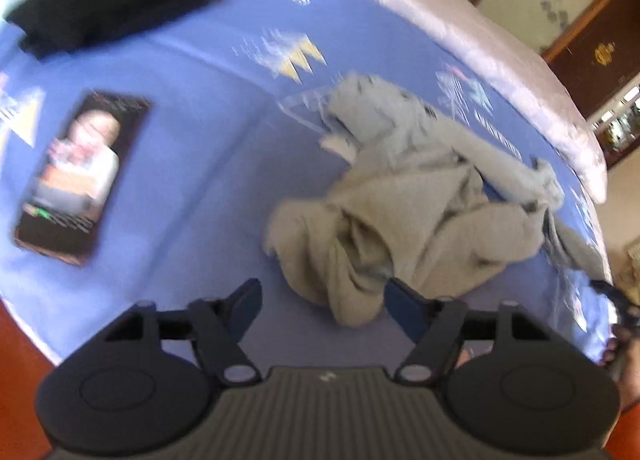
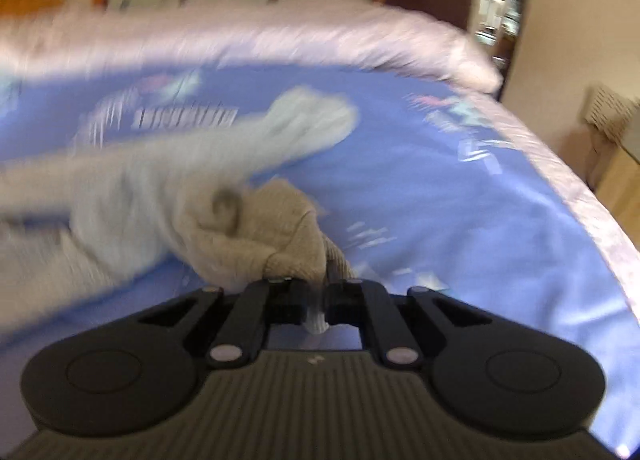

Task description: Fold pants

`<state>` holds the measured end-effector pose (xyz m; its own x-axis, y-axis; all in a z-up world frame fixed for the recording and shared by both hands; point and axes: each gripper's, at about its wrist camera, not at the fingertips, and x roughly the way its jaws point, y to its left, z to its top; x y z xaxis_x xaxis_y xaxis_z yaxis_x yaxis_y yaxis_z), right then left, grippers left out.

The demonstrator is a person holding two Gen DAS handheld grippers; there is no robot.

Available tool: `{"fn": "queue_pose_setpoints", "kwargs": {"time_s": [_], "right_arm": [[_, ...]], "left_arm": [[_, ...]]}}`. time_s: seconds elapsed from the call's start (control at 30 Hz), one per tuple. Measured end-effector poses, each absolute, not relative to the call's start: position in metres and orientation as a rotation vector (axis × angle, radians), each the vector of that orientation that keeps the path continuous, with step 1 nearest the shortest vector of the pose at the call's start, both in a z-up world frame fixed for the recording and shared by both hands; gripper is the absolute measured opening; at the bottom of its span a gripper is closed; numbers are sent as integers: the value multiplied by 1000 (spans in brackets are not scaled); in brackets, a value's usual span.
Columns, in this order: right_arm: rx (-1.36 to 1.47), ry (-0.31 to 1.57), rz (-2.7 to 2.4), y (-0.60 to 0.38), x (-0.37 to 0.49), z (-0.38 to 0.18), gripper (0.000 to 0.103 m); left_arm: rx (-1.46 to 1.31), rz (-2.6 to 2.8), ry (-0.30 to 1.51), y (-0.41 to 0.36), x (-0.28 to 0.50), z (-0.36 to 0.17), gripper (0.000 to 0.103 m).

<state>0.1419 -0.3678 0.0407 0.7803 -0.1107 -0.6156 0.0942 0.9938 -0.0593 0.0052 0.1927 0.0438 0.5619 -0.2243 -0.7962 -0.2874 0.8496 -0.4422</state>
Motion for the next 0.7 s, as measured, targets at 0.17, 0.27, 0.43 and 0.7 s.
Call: {"fn": "queue_pose_setpoints", "kwargs": {"time_s": [0.17, 0.27, 0.43, 0.7], "right_arm": [[34, 509, -209, -444, 56, 131, 9], [46, 457, -279, -480, 13, 174, 9], [169, 421, -392, -531, -29, 207, 10], [223, 754, -386, -550, 121, 141, 49]], "left_arm": [[-648, 4, 1004, 182, 20, 18, 65], [-641, 21, 997, 178, 32, 10, 30], [-656, 47, 1009, 183, 40, 8, 10], [-719, 150, 954, 213, 34, 37, 9]]}}
